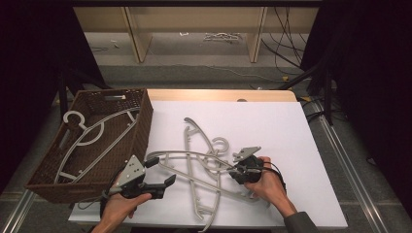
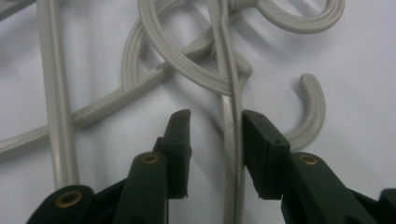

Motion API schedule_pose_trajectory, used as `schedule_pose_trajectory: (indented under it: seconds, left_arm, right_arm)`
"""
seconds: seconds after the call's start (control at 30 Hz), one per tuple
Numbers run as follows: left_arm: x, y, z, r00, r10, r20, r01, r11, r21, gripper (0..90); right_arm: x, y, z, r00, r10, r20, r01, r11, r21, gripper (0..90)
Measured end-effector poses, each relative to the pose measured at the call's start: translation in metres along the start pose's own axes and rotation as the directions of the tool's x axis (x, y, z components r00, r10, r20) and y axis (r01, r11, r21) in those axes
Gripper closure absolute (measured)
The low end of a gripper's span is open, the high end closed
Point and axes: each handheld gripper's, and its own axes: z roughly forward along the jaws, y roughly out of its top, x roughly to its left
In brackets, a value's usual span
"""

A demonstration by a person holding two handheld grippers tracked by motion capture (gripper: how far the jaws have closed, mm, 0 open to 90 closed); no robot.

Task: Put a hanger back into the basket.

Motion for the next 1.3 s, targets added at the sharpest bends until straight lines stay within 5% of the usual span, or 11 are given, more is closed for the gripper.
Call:
schedule_pose_trajectory:
  seconds: [0.47,0.7,0.9,1.07,1.3]
  left_arm:
    - [-0.001,0.0,0.004,1.0,-0.001,-0.001,0.001,0.9999,0.014,17.7]
    - [-0.002,0.003,0.011,0.9997,0.024,0.008,-0.024,0.9995,0.021,18.0]
    - [0.002,0.008,0.034,0.9982,0.054,0.028,-0.056,0.9959,0.071,19.7]
    - [0.002,0.019,0.062,0.9955,0.085,0.041,-0.091,0.9842,0.152,25.9]
    - [0.01,0.033,0.088,0.9959,0.083,0.037,-0.088,0.9785,0.186,30.3]
  right_arm:
    - [-0.004,0.01,0.009,0.9977,-0.068,0.006,0.067,0.996,0.056,81.1]
    - [0.001,0.016,-0.007,0.9858,-0.16,0.053,0.157,0.987,0.046,81.6]
    - [0.007,0.018,-0.017,0.9748,-0.202,0.094,0.2,0.979,0.034,81.7]
    - [0.01,0.022,-0.027,0.9674,-0.229,0.108,0.227,0.973,0.025,81.7]
    - [0.017,0.026,-0.038,0.9548,-0.263,0.138,0.266,0.964,0.002,81.8]
